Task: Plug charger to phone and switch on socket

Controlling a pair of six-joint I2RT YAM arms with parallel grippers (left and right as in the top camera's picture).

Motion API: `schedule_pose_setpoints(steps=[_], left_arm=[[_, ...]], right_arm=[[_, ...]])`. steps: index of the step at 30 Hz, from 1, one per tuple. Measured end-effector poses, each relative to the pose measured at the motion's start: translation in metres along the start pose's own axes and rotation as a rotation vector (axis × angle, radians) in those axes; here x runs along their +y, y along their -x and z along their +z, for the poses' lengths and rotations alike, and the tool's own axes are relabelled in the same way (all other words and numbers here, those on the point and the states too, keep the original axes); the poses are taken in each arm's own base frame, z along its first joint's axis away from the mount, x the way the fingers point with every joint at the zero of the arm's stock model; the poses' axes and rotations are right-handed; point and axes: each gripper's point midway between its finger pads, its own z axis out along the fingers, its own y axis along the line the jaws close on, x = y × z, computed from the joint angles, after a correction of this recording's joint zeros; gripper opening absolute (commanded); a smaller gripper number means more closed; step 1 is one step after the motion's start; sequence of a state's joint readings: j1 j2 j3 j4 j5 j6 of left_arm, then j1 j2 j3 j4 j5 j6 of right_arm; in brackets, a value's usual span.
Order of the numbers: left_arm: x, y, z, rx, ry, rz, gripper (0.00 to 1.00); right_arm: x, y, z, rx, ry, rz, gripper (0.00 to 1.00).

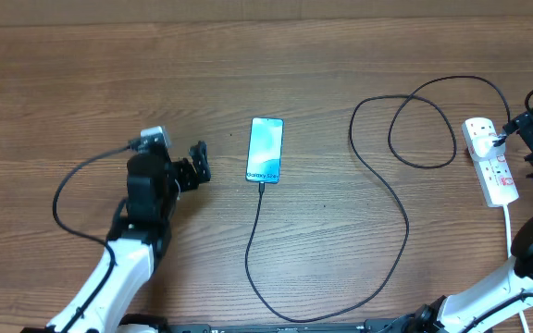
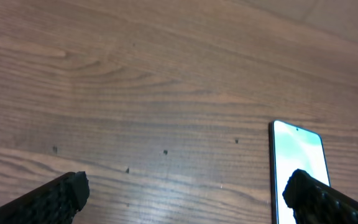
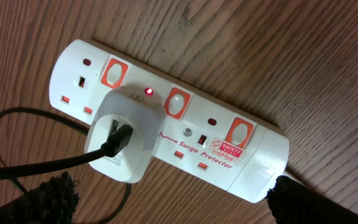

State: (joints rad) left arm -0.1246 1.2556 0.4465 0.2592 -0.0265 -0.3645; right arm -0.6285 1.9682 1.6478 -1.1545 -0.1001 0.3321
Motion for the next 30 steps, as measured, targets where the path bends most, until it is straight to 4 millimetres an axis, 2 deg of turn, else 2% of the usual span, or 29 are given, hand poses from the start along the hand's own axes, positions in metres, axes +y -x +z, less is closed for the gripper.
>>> schedule_pose_setpoints(steps=[8,17,30], left_arm=[[0.015,-0.039,-0.017,-0.016,-0.007,-0.002,1.00],[0.029,-0.067,-0.034,-0.030,-0.013,-0.011,1.00],[0.034,-0.080,-0.053,-0.057,-0.019,-0.011,1.00]], right_arm=[[0.000,0.000,0.000,0.000,0.000,0.000,1.00],[0.000,0.000,0.000,0.001,0.000,0.000,1.00],[0.000,0.000,0.000,-0.001,0.000,0.000,1.00]])
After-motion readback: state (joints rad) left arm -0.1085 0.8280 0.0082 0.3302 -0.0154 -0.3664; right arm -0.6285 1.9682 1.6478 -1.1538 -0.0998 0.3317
